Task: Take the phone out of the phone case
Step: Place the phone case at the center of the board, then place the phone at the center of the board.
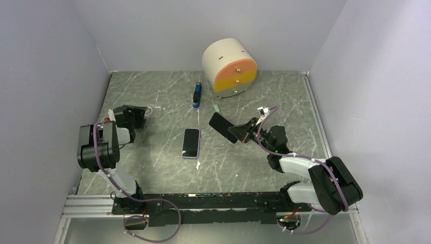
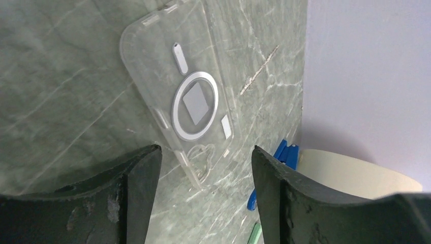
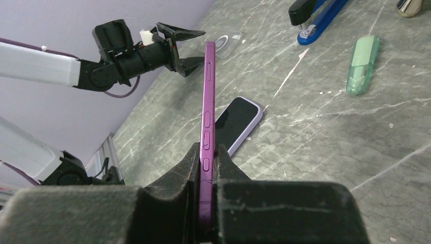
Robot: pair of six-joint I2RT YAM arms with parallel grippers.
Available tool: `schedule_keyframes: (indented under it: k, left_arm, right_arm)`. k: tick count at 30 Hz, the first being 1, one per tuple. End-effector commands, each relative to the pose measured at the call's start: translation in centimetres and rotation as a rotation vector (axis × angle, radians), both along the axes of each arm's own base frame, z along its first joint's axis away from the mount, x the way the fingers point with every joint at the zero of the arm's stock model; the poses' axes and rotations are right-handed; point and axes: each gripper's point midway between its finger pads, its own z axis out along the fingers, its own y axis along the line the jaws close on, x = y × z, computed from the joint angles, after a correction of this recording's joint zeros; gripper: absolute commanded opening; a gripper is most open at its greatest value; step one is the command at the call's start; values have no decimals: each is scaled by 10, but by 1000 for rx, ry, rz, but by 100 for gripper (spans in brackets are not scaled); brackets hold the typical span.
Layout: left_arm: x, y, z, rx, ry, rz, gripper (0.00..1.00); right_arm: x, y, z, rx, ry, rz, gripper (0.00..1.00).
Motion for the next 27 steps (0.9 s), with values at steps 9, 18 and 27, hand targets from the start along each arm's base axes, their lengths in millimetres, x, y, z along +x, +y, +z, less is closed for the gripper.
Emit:
schedule_keyframes:
  k: [9,18,27]
  left_arm:
    - [-45,-12,20,145,45,-90,75]
    - [-73,-95,81,220,-180,-403,80]
    - [-115,-189,145,207,-486,-696,91]
  right_arm:
    - [5,-3,31,50,-102,-31,0]
    - [3,-5,41,105,-85,-57,0]
    - [-1,2,63,202,-73,-92,0]
